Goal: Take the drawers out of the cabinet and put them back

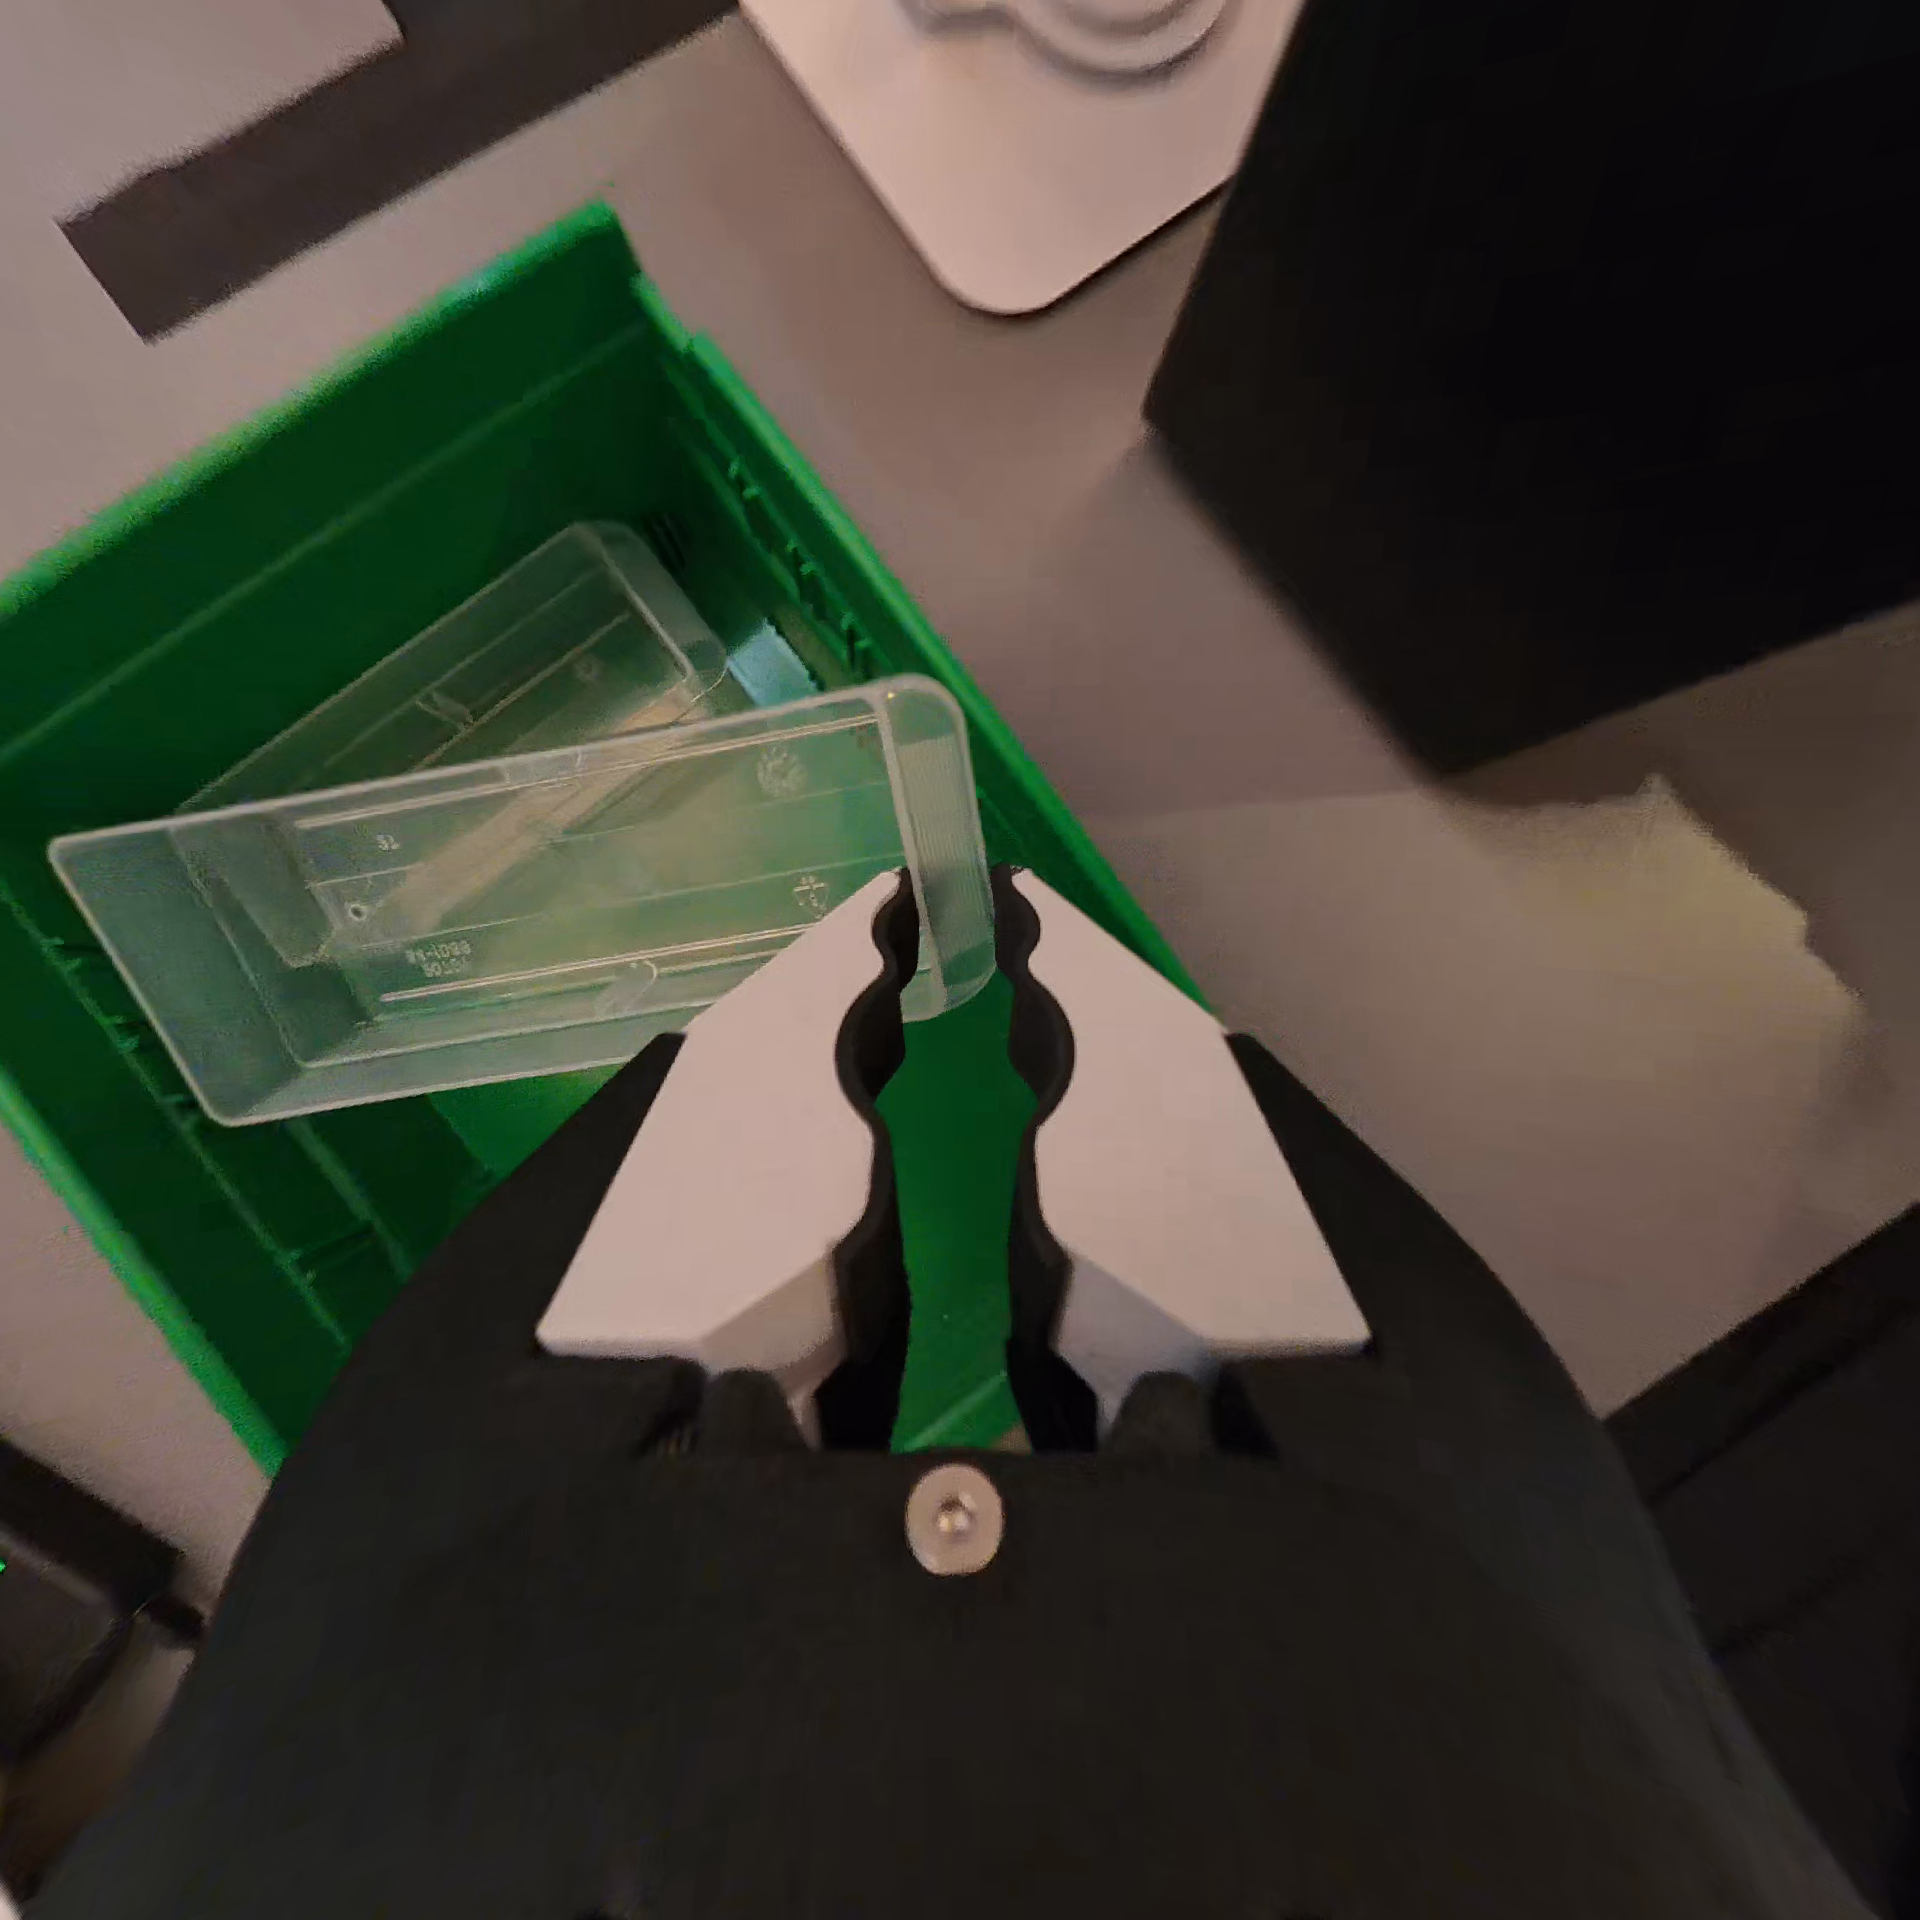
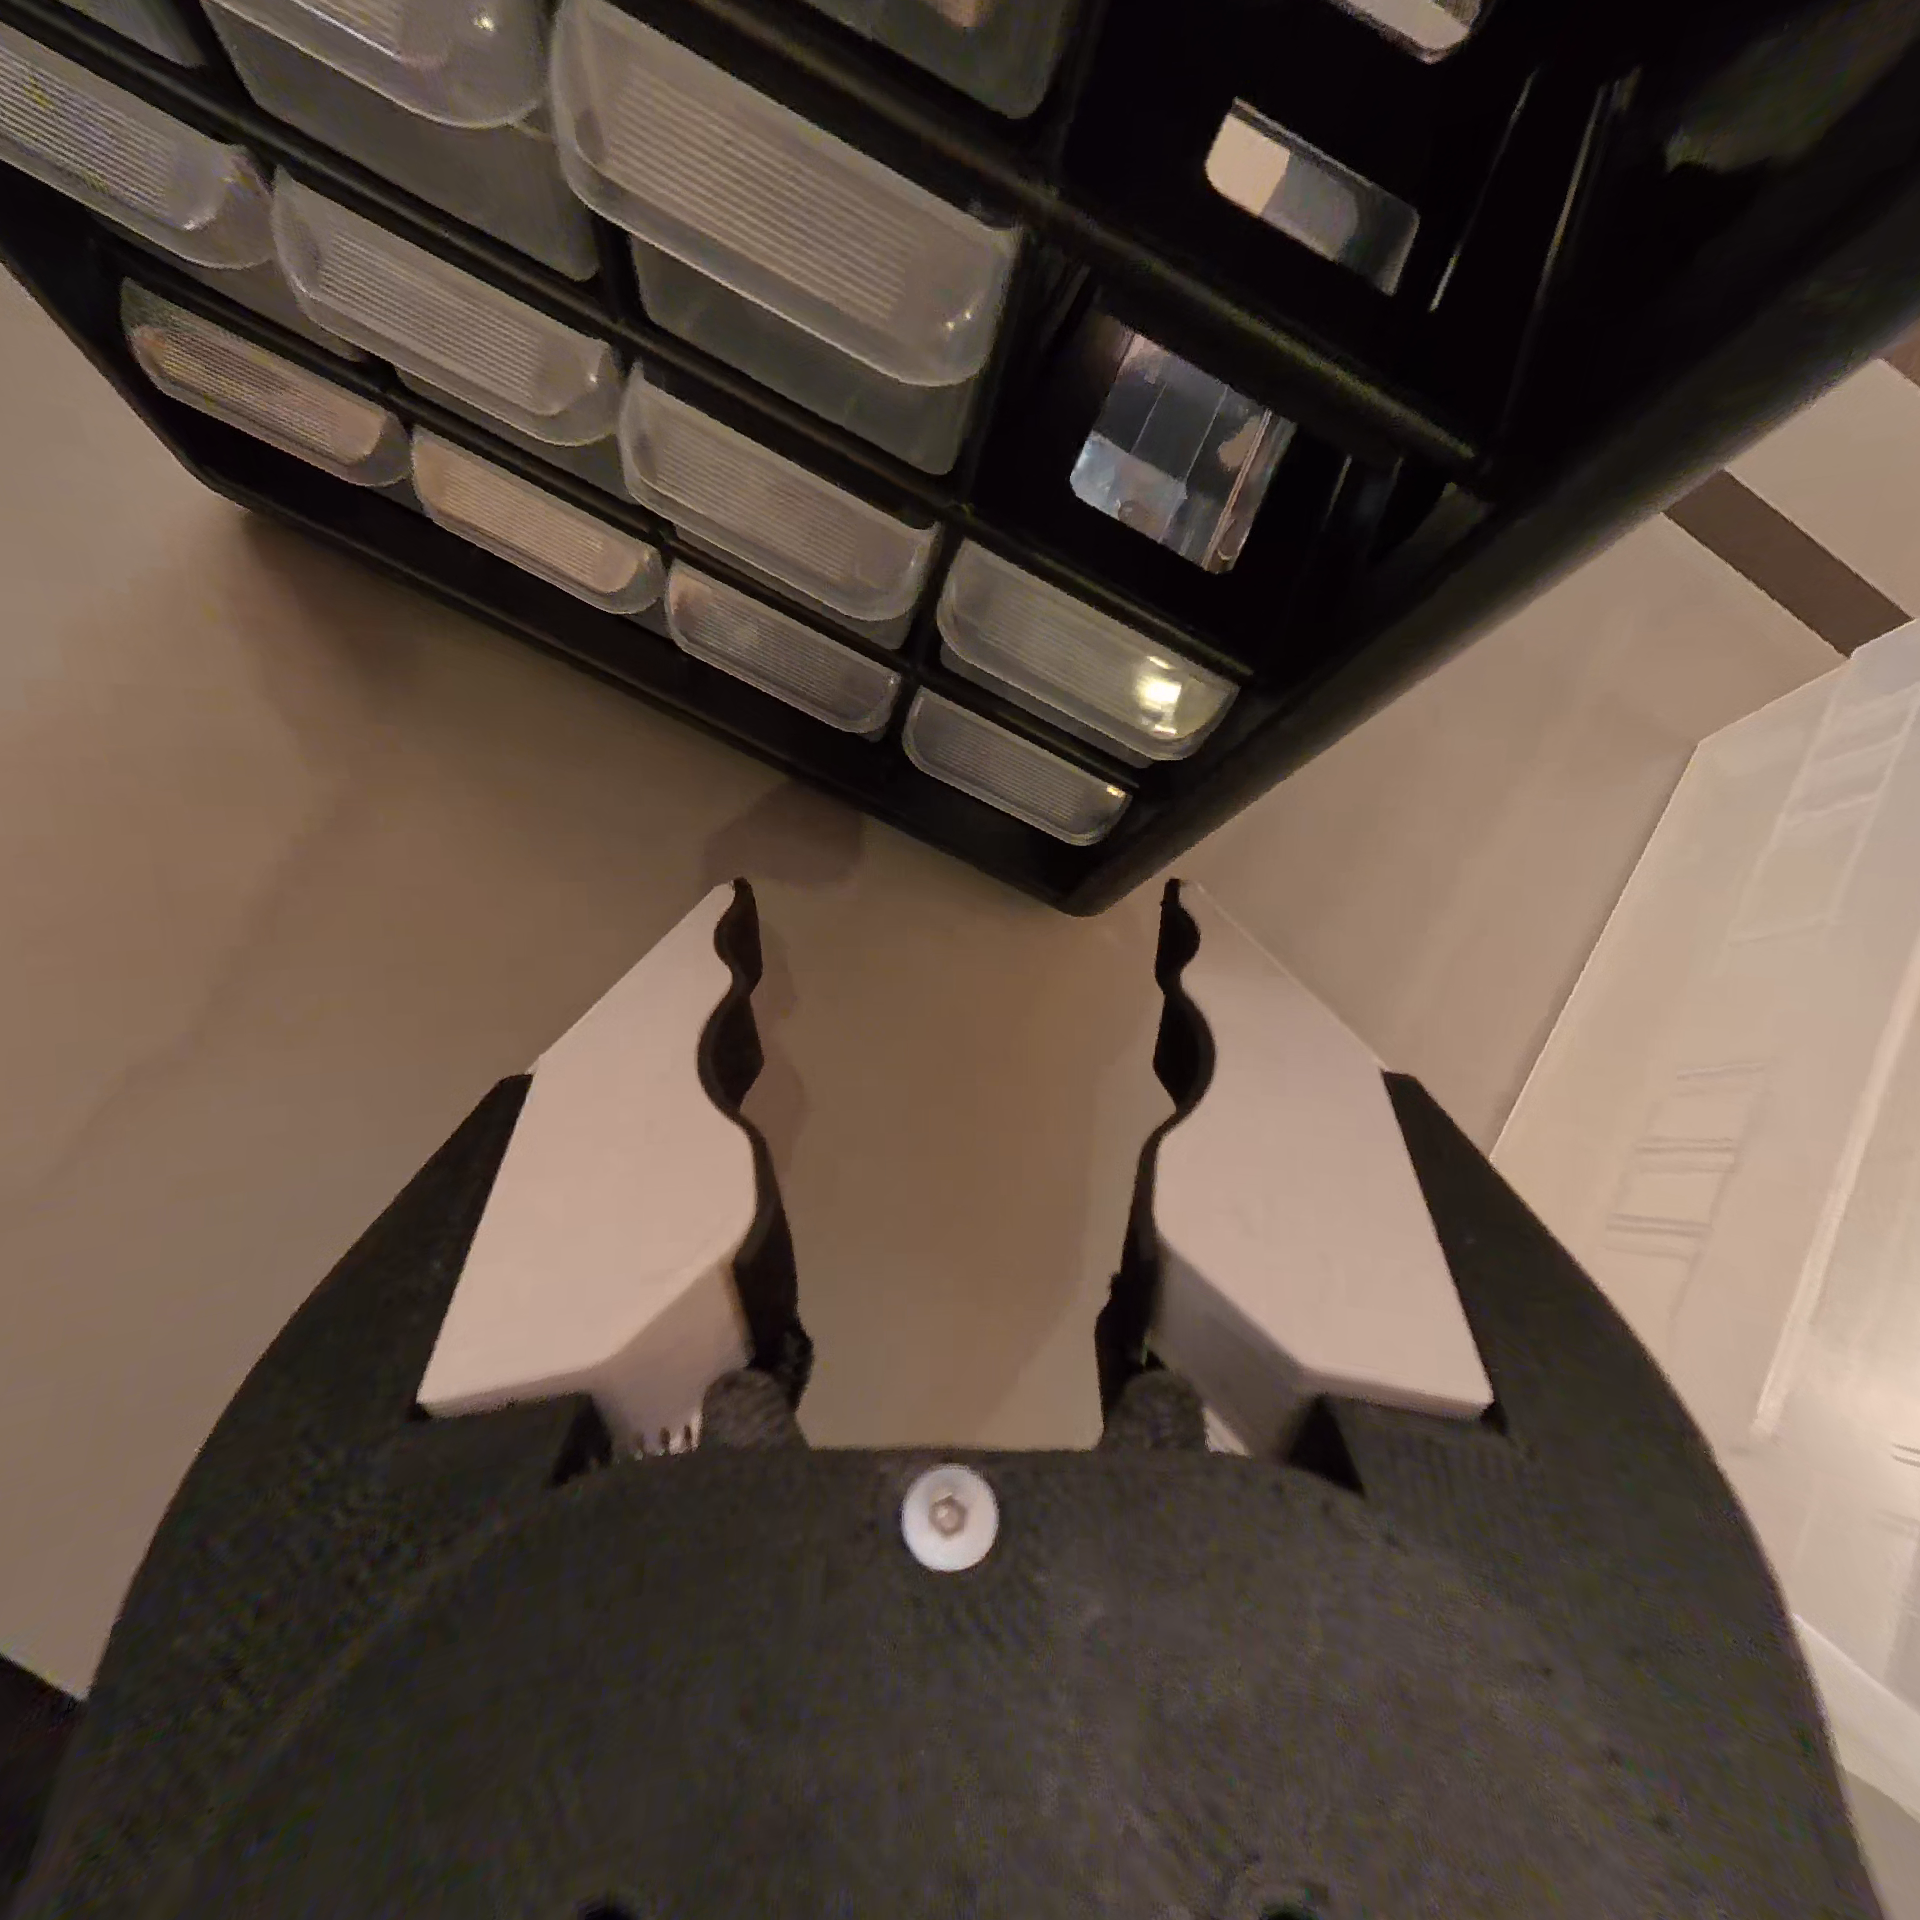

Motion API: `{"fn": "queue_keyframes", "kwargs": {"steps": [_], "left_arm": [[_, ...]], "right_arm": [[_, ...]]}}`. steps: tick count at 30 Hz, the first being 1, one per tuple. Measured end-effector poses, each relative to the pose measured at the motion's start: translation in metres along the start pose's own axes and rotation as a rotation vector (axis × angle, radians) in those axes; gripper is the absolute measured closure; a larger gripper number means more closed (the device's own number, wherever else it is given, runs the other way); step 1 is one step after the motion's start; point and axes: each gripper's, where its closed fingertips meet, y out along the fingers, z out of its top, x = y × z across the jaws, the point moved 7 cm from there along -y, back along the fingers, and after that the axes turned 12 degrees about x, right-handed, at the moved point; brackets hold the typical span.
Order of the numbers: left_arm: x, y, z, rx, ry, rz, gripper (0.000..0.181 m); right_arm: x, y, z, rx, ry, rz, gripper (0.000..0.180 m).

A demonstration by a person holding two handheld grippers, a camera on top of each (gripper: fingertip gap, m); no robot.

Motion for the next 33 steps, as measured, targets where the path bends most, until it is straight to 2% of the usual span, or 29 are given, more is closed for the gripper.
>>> {"fn": "queue_keyframes", "kwargs": {"steps": [1, 6, 9, 12, 16, 20, 28, 33], "left_arm": [[0.008, -0.010, 0.003, 0.022, 0.019, -0.004, 0.168], [0.068, -0.059, 0.025, 0.168, 0.110, -0.094, 0.168], [0.120, -0.067, 0.026, 0.187, 0.162, -0.206, 0.168], [0.171, -0.051, 0.011, 0.131, 0.107, -0.388, 0.168], [0.212, -0.015, -0.021, 0.033, 0.080, -0.469, 0.168], [0.236, 0.019, -0.040, 0.001, 0.005, -0.528, 0.168], [0.278, 0.071, -0.050, -0.078, -0.090, -0.641, 0.165], [0.295, 0.089, -0.052, -0.102, -0.190, -0.735, 0.164]], "right_arm": [[-0.001, -0.002, 0.001, 0.004, -0.003, 0.001, 0.104], [-0.007, -0.015, 0.002, 0.025, -0.013, 0.003, 0.105], [-0.008, -0.027, 0.006, 0.069, -0.007, 0.012, 0.104], [-0.016, -0.040, 0.014, 0.141, -0.011, 0.058, 0.110], [-0.036, -0.055, 0.018, 0.199, -0.052, 0.145, 0.110], [-0.061, -0.061, 0.011, 0.182, -0.087, 0.264, 0.108], [-0.107, -0.047, -0.009, 0.068, -0.151, 0.437, 0.093], [-0.109, -0.032, -0.021, 0.035, -0.103, 0.450, 0.086]]}}
